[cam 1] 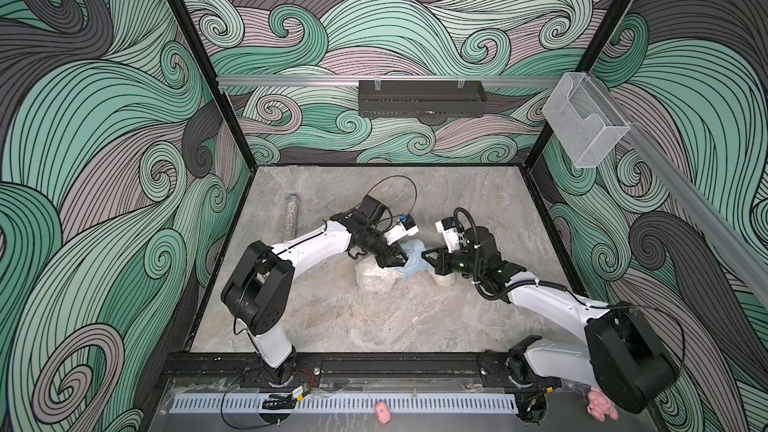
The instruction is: Dress the teddy bear
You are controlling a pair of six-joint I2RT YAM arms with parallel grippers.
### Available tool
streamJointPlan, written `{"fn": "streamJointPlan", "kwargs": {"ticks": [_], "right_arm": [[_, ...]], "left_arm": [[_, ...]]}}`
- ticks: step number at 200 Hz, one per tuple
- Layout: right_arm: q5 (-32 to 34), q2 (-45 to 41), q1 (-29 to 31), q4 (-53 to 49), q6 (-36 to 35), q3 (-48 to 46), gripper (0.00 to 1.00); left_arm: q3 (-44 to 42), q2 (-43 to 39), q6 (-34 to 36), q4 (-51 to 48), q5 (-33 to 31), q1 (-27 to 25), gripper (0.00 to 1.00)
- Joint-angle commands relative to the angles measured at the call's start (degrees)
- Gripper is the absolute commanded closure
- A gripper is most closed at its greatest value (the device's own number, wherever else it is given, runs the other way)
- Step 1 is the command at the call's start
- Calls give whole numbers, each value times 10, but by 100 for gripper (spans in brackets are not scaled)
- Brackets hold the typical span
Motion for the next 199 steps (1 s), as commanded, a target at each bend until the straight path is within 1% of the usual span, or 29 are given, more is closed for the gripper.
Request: {"fn": "streamJointPlan", "kwargs": {"ticks": [1,31,64,69,74,80,90,101,120,130,137,143,156,182,199], "right_arm": [[-9,3,6,29,15,-5,100],[-15,14,14,50,26,-3,100],[-17,30,24,72,40,-3,100],[-17,32,24,76,42,-3,100],[-18,35,23,79,43,-3,100],[-14,35,23,77,43,-3,100],[4,30,21,63,42,-2,100],[31,16,10,34,47,-6,100],[96,-17,-23,-28,75,-20,100],[117,-38,-39,-43,96,-34,100],[131,-51,-45,-44,108,-44,100],[141,-62,-47,-47,116,-48,100],[151,-77,-47,-59,125,-49,100],[159,-84,-47,-62,134,-50,100],[167,-82,-47,-66,135,-55,100]], "left_arm": [[17,17,-25,7,-29,0,78],[34,37,-40,14,-39,-8,72],[56,64,-45,22,-41,-23,72],[60,68,-43,24,-42,-25,73],[64,72,-41,24,-43,-28,77],[67,77,-40,24,-44,-30,84],[72,80,-48,22,-46,-30,100],[68,69,-52,15,-52,-28,100],[-1,8,-64,69,-68,-24,100],[-32,-22,-54,89,-77,-23,100],[-41,-34,-63,86,-98,-23,100],[-40,-40,-59,68,-104,-20,100],[-35,-44,-47,36,-104,-14,100],[-42,-61,-40,39,-100,-10,100],[-45,-74,-51,55,-102,-3,100]]}}
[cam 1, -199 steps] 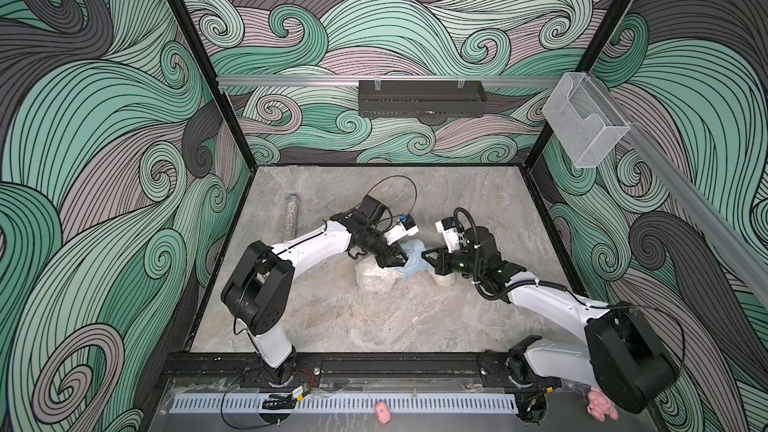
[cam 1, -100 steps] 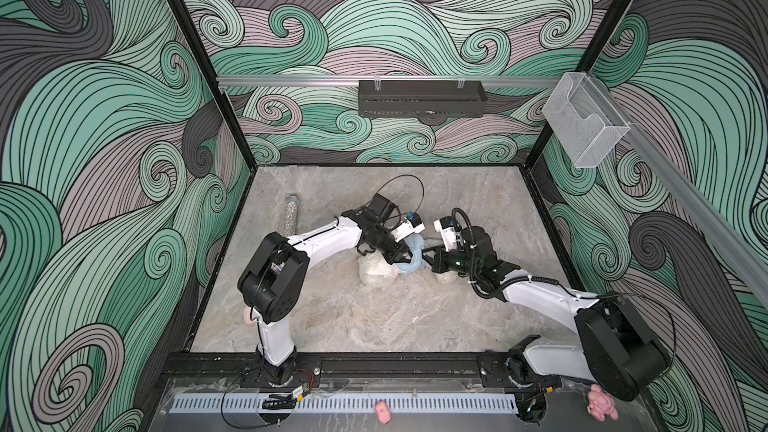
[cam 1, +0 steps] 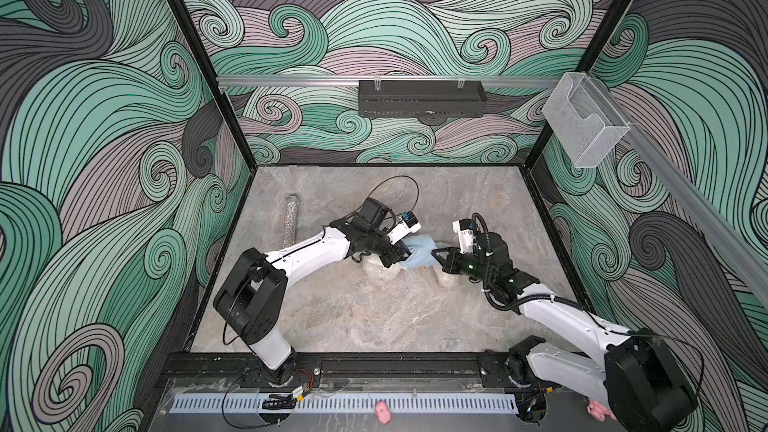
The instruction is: Dress the teddy bear
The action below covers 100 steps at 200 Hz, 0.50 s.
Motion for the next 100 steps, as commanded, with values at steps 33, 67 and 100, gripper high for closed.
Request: {"fn": "streamJointPlan", "kwargs": {"ticks": [33,67,100], "right_arm": [[107,12,-27,-38,41,-45,100],[87,33,-25,-23,45,-56,100],[77,56,-24,-28,37,-55,100]], "left_arm": [[-50,-69,-84,71,-15,46,100],[-79,-75,-137,125,-50,52,100],[-118,-88,-231,218,-76,66,100]]}}
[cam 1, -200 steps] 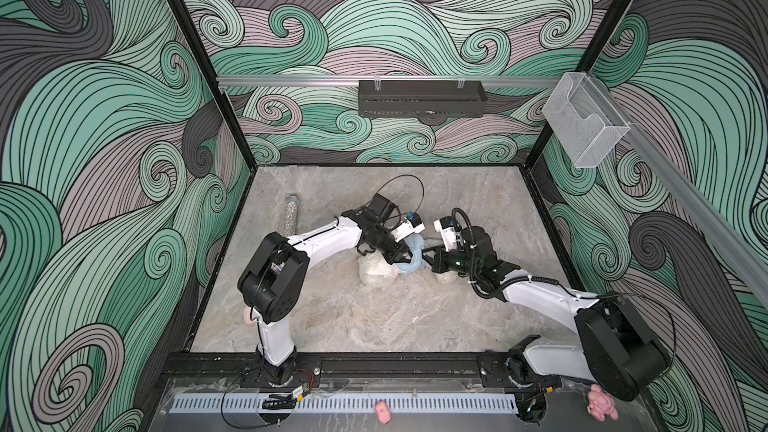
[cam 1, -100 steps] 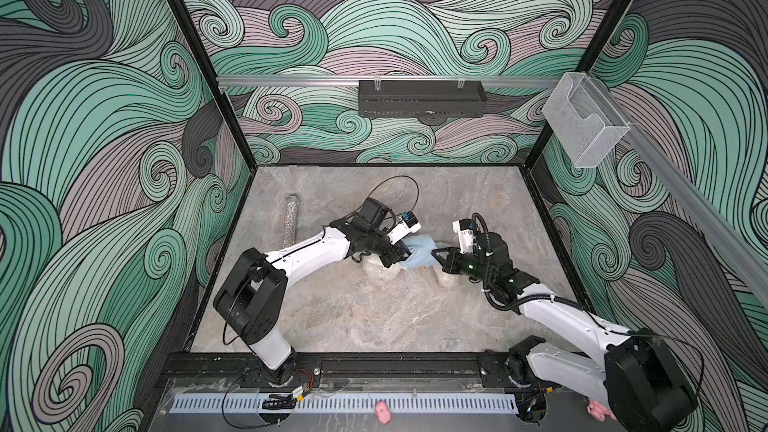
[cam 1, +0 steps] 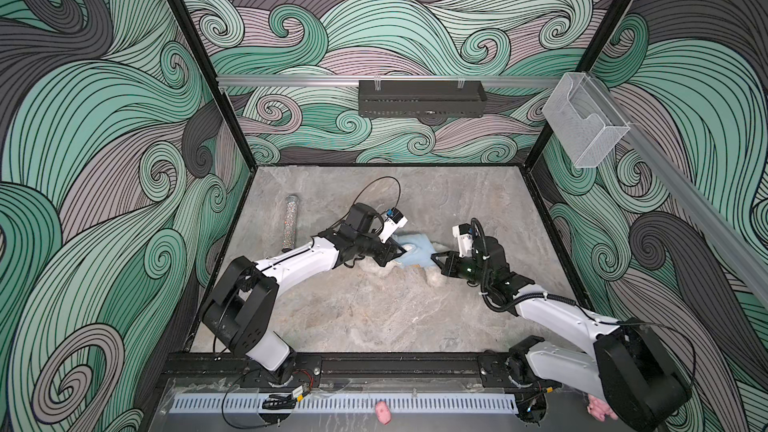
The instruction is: Dress the teddy bear
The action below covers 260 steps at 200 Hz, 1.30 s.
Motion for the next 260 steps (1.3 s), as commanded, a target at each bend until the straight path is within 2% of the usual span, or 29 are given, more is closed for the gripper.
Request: {"fn": "streamJointPlan", "kwargs": {"ticks": [1,39,71,88,100,111,117,134,145,152,176,190,213,231,260], "right_arm": [[76,24,-24,-73,7,-24,100],[70,63,-20,-51,9,-38,100],[83,79,19,-51,-6,-29,100],[79,83,33,-42,-15,-28,100],[61,81,34,-24,-28,-28,100],[54,66,34,-17,-37,-25,100],[46,56,34,-16,-46,-20,100],[32,38,34,-33,-74,4,100],[28,39,34,-38,-85,14,100],[23,45,34,-39,-89,20,100],[18,84,40,-12,-75,11,100],[40,102,54,-11,-75,3,100],[82,121,87,-8,-75,-2,100],[117,131,111,-2,-72,-7,100],[112,142,116,2,-84,1,100]], "left_arm": [[-18,-40,-95,83,-56,37,100],[-58,-64,-213,172,-106,52,100],[-80,-66,-259,196,-147,56,100],[-91,-66,-282,221,-145,58,100],[-77,-52,-235,214,-85,57,100],[-60,-46,-186,167,-73,44,100],[-50,-42,-127,137,-58,36,100],[-7,-36,-10,4,-82,12,100],[4,-38,3,-24,-96,10,100],[-6,-49,-26,0,-95,17,100],[-71,-89,-198,189,-93,48,100],[-71,-89,-280,223,-95,54,100],[-113,-87,-427,347,-130,56,100],[-122,-92,-485,382,-151,56,100],[-116,-94,-506,387,-142,55,100]]}}
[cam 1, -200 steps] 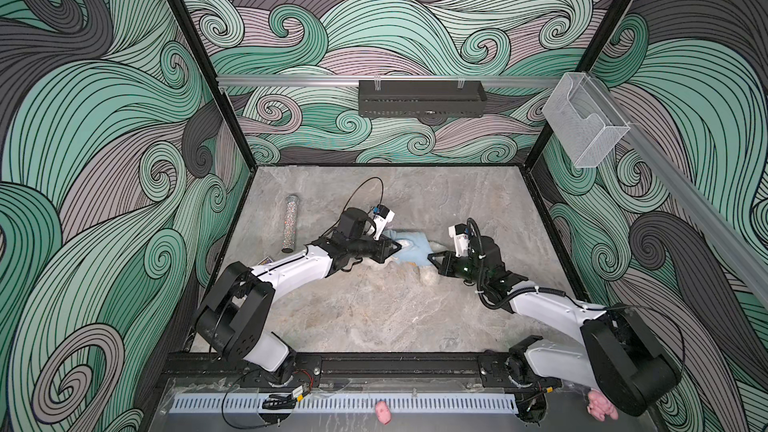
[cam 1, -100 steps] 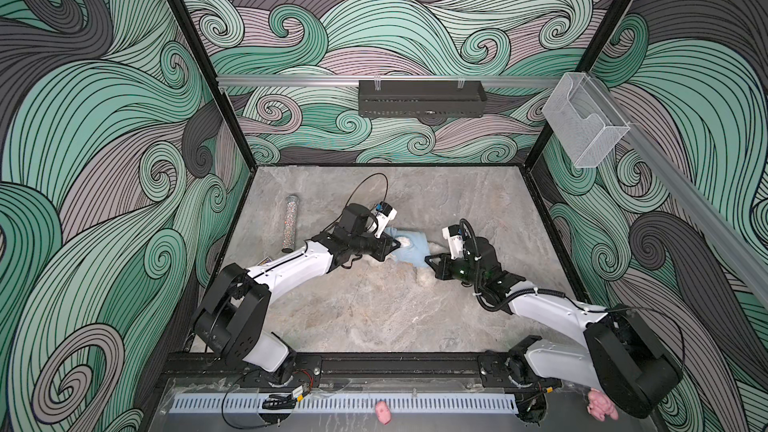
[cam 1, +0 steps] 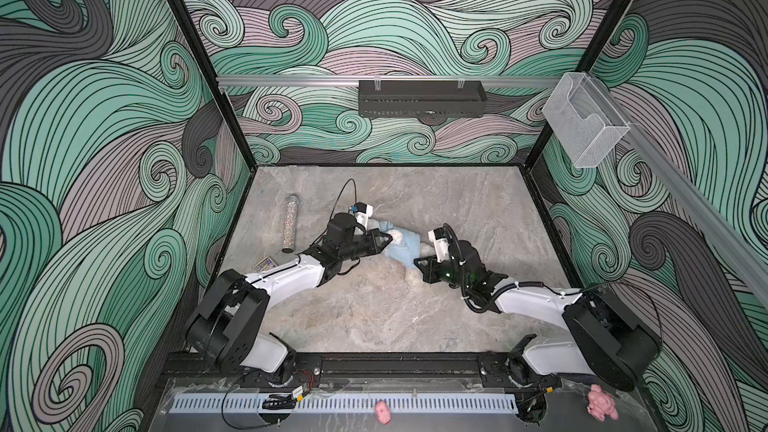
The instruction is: Dress the teddy bear
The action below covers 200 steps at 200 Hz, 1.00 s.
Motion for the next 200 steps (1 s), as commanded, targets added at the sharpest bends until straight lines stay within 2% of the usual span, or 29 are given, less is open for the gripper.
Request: {"fn": "streamJointPlan", "kwargs": {"ticks": [1,33,56,63,71,80,89,99,112,115,119,131,155,200], "right_arm": [[35,22,4,-92,-18,-20,100],[17,51,10,-150,-62,43,100],[7,69,10,-185,-84,81,100],[4,74,9,-204,-91,94,97],[3,72,9,-231,-103,110,93],[1,56,8,-251,-115,114,84],[-8,26,5,-253,-127,107,74],[-22,-14,1,-255,-141,95,64],[-38,-71,0,-263,-163,89,53],[-43,-86,0,-265,-168,88,42],[-48,-102,1,-264,-173,88,38],[-62,-144,2,-262,-187,94,31],[-75,-189,4,-252,-213,120,27],[-102,-139,5,-222,-232,164,26]], "left_arm": [[24,-31,-83,136,-45,20,100],[19,3,-150,224,29,17,100],[29,-6,-125,198,85,14,100],[34,-8,-103,183,108,14,100],[48,-25,-44,133,135,14,100],[79,-42,76,20,156,14,100],[130,-60,208,-167,120,12,100],[169,-66,334,-304,89,7,100],[201,-62,421,-406,65,8,100],[206,-59,436,-419,65,8,100],[209,-58,450,-434,63,8,100],[215,-53,460,-451,63,8,100],[219,-59,453,-437,85,8,100],[221,-61,438,-419,108,5,100]]}}
